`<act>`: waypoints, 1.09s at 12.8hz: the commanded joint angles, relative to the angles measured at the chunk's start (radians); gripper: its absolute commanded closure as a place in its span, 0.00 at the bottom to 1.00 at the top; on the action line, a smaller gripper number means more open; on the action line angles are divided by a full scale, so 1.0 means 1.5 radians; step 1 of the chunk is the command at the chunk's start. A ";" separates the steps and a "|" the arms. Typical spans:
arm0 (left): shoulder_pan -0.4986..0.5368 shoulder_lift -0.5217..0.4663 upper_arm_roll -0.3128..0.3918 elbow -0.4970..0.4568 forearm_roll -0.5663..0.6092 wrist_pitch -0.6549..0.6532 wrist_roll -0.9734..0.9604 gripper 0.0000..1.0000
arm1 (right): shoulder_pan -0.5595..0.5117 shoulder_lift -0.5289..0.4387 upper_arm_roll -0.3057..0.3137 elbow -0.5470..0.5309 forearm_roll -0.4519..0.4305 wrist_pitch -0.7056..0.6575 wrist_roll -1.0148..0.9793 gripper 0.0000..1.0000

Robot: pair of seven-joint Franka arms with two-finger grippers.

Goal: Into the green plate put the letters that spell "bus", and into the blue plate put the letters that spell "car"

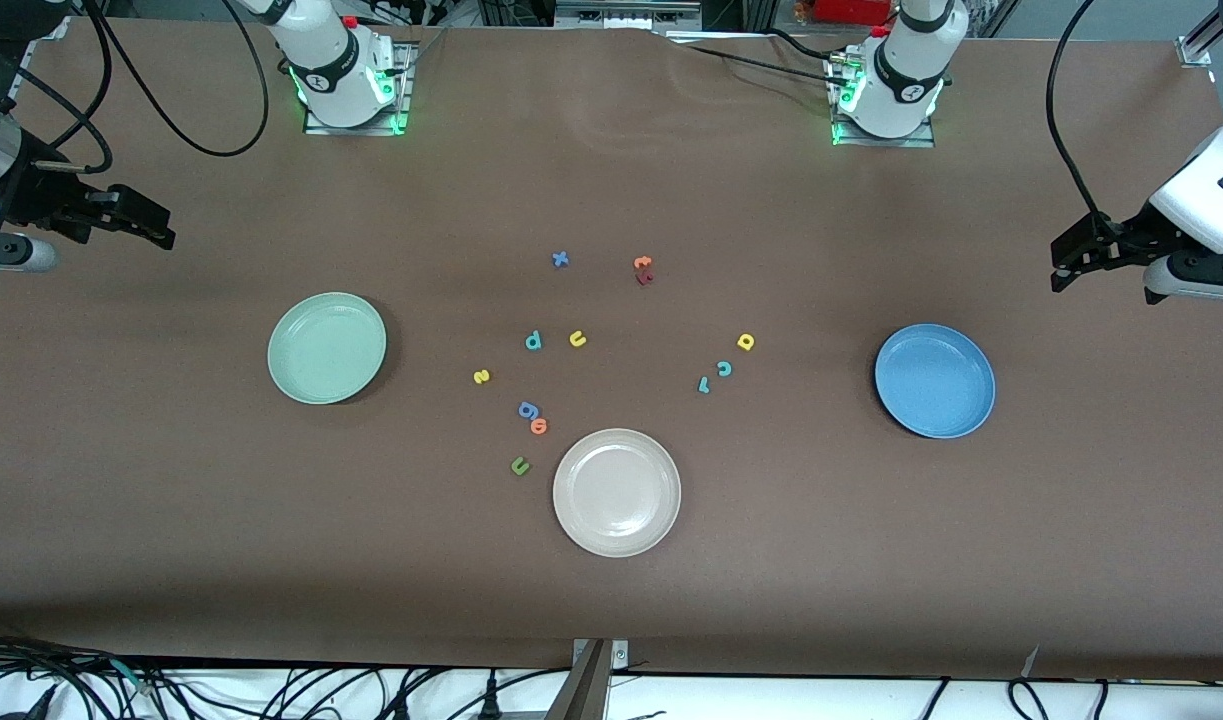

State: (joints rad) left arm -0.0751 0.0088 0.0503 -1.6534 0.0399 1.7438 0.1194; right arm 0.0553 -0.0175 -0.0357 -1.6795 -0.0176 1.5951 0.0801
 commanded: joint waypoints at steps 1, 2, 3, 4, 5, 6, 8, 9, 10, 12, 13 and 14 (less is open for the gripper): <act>-0.001 0.000 -0.003 0.010 0.008 -0.003 -0.010 0.00 | 0.002 0.008 -0.001 0.015 0.007 -0.008 -0.006 0.00; -0.001 0.000 -0.003 0.010 0.008 -0.004 -0.010 0.00 | 0.002 0.008 -0.001 0.015 0.007 -0.008 -0.006 0.00; -0.001 0.000 -0.003 0.010 0.008 -0.004 -0.010 0.00 | 0.002 0.008 -0.001 0.015 0.007 -0.009 -0.006 0.00; -0.001 0.000 -0.003 0.010 0.008 -0.004 -0.010 0.00 | 0.002 0.008 -0.001 0.016 0.006 -0.005 -0.006 0.00; -0.001 0.000 -0.003 0.010 0.008 -0.004 -0.010 0.00 | 0.002 0.009 -0.001 0.017 0.006 -0.003 -0.006 0.00; -0.001 0.000 -0.003 0.010 0.008 -0.003 -0.010 0.00 | 0.003 0.008 -0.001 0.016 0.007 -0.004 -0.006 0.00; -0.001 0.000 -0.003 0.010 0.008 -0.004 -0.010 0.00 | 0.007 0.008 0.001 0.016 0.007 -0.006 -0.006 0.00; -0.001 0.000 -0.003 0.010 0.008 -0.004 -0.010 0.00 | 0.009 0.008 0.001 0.016 0.007 -0.006 -0.005 0.00; -0.001 0.000 -0.003 0.010 0.008 -0.004 -0.010 0.00 | 0.009 0.008 0.001 0.016 0.007 -0.007 -0.005 0.00; -0.001 0.000 -0.003 0.010 0.008 -0.004 -0.010 0.00 | 0.009 0.008 0.001 0.016 0.007 -0.007 -0.005 0.00; -0.001 0.000 -0.003 0.010 0.008 -0.003 -0.010 0.00 | 0.009 0.008 0.001 0.016 0.007 -0.008 -0.005 0.00; -0.001 0.000 -0.003 0.010 0.008 -0.003 -0.010 0.00 | 0.009 0.008 0.002 0.016 0.007 -0.008 -0.005 0.00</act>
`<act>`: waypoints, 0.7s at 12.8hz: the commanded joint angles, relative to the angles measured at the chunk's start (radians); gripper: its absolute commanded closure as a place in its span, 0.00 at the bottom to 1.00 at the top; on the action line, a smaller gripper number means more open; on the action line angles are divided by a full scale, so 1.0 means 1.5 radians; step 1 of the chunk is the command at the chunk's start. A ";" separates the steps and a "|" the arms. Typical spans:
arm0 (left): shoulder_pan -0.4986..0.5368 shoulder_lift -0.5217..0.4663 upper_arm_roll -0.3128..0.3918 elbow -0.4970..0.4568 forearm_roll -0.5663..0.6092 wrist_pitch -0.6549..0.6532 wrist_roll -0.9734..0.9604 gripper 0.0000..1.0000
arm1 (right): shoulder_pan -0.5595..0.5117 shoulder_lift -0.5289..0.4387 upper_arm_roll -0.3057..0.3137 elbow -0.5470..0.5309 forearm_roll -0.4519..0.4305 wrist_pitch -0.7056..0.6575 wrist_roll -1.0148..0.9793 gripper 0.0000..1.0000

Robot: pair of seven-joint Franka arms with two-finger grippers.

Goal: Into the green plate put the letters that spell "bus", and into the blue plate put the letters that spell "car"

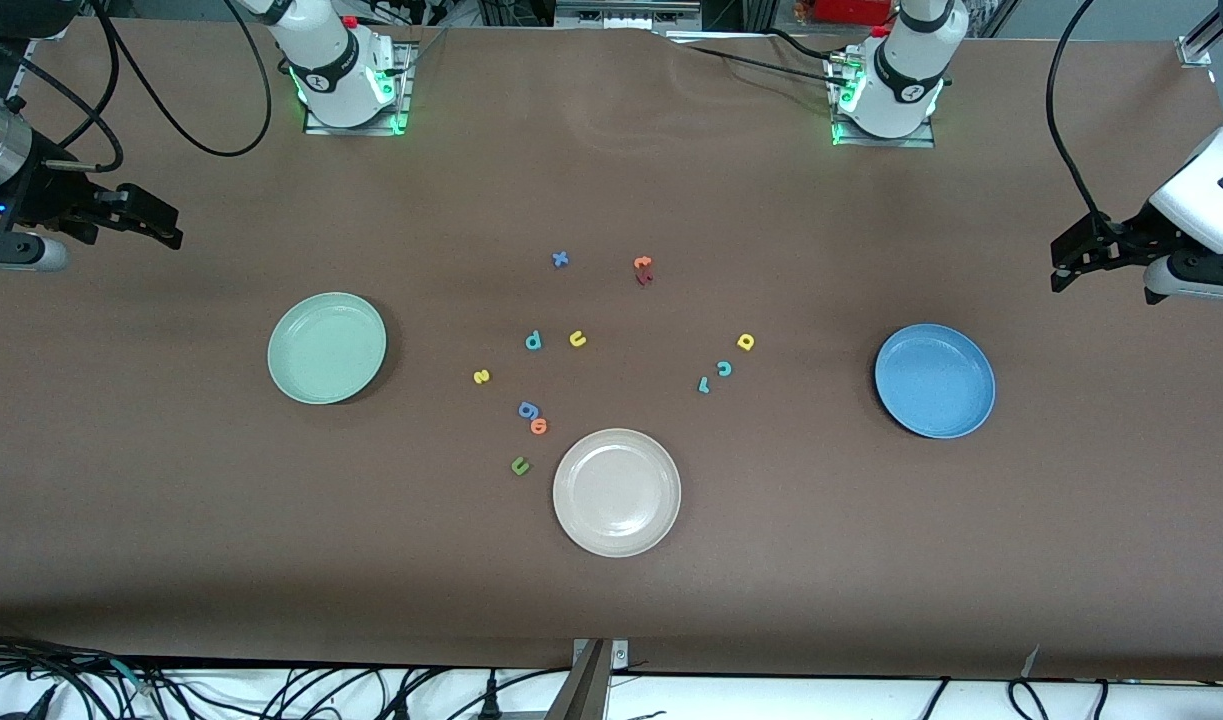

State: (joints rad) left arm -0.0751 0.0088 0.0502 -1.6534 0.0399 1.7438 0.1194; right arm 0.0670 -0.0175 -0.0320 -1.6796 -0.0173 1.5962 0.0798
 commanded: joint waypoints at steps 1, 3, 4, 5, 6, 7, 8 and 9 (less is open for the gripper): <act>-0.001 0.000 -0.003 0.010 0.008 -0.004 -0.010 0.00 | 0.003 0.008 0.002 0.016 0.006 -0.009 -0.003 0.00; -0.001 0.000 -0.003 0.010 0.008 -0.003 -0.010 0.00 | 0.005 0.007 0.008 0.016 0.006 -0.008 0.000 0.00; -0.001 0.000 -0.003 0.011 0.008 -0.003 -0.010 0.00 | 0.005 0.006 0.008 0.016 0.006 -0.008 0.001 0.00; -0.001 0.000 -0.003 0.013 0.008 -0.003 -0.010 0.00 | 0.005 0.007 0.008 0.016 0.006 -0.008 0.002 0.00; -0.001 0.001 -0.003 0.013 0.008 -0.004 -0.010 0.00 | 0.005 0.006 0.008 0.016 0.006 -0.009 0.001 0.00; -0.001 0.001 -0.003 0.014 0.008 -0.004 -0.010 0.00 | 0.005 0.007 0.008 0.016 0.006 -0.009 0.001 0.00; -0.001 0.001 -0.003 0.014 0.008 -0.003 -0.010 0.00 | 0.005 0.007 0.007 0.016 0.007 -0.009 0.000 0.00; -0.001 0.001 -0.003 0.014 0.008 -0.004 -0.010 0.00 | 0.005 0.007 0.007 0.016 0.007 -0.010 -0.003 0.00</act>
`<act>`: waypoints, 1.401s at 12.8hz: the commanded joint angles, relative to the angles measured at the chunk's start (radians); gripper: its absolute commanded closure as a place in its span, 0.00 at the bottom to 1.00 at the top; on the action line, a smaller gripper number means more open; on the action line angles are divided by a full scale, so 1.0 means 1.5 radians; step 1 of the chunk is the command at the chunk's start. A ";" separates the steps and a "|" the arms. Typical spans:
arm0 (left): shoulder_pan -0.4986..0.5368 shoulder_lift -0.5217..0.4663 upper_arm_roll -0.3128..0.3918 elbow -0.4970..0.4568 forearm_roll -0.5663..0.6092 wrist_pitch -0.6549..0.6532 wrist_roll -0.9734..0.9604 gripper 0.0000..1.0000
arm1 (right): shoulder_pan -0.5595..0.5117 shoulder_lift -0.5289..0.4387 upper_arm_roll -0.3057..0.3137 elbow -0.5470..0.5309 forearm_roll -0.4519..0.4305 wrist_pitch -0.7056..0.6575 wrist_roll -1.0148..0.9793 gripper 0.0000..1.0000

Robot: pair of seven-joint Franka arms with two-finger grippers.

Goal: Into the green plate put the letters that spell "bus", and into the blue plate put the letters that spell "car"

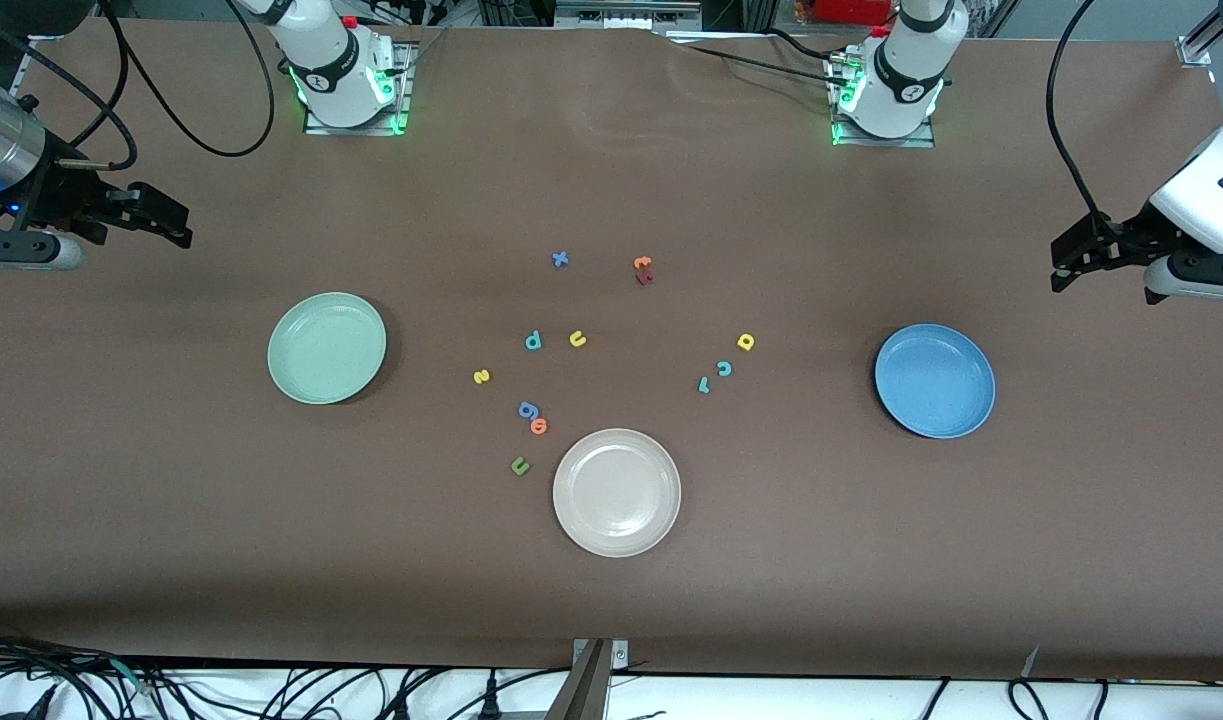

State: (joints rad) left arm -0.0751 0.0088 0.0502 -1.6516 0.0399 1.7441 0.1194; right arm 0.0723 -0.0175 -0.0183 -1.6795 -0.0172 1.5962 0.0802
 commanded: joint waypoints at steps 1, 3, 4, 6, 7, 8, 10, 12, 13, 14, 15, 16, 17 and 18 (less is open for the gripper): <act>-0.001 0.001 -0.003 0.013 0.008 -0.004 -0.010 0.00 | 0.002 0.007 -0.003 0.016 0.007 -0.009 -0.003 0.00; -0.002 0.001 -0.003 0.013 0.008 -0.003 -0.010 0.00 | 0.001 0.007 -0.003 0.016 0.007 -0.009 -0.003 0.00; -0.002 0.001 -0.003 0.013 0.008 -0.003 -0.010 0.00 | 0.002 0.007 -0.003 0.016 0.007 -0.008 -0.004 0.00; -0.002 0.001 -0.004 0.013 0.008 -0.004 -0.010 0.00 | 0.002 0.006 -0.001 0.016 0.006 -0.010 -0.002 0.00; -0.002 0.001 -0.004 0.013 0.008 -0.004 -0.010 0.00 | 0.002 0.006 -0.001 0.016 0.007 -0.011 -0.002 0.00; -0.002 0.001 -0.004 0.013 0.008 -0.004 -0.010 0.00 | 0.002 0.006 -0.001 0.016 0.007 -0.012 -0.002 0.00; -0.002 0.001 -0.004 0.013 0.008 -0.004 -0.010 0.00 | 0.002 0.006 -0.001 0.016 0.006 -0.013 -0.001 0.00; -0.002 0.001 -0.004 0.013 0.008 -0.004 -0.010 0.00 | 0.003 0.005 0.000 0.016 0.006 -0.013 0.003 0.00; -0.002 0.001 -0.004 0.013 0.008 -0.003 -0.010 0.00 | 0.003 0.004 0.000 0.016 0.007 -0.014 0.004 0.00; -0.002 0.001 -0.004 0.013 0.008 -0.004 -0.010 0.00 | 0.002 0.004 -0.001 0.015 0.007 -0.015 0.005 0.00; -0.002 0.001 -0.004 0.013 0.008 -0.003 -0.010 0.00 | 0.002 0.006 -0.002 0.016 0.007 -0.015 0.005 0.00; -0.002 0.001 -0.004 0.013 0.008 -0.003 -0.010 0.00 | 0.002 0.007 -0.002 0.016 0.007 -0.014 0.005 0.00; -0.001 0.001 -0.004 0.013 0.008 -0.003 -0.010 0.00 | 0.002 0.006 -0.002 0.016 0.007 -0.015 0.005 0.00; -0.002 0.001 -0.004 0.013 0.008 -0.003 -0.010 0.00 | 0.002 0.006 -0.002 0.016 0.007 -0.015 0.005 0.00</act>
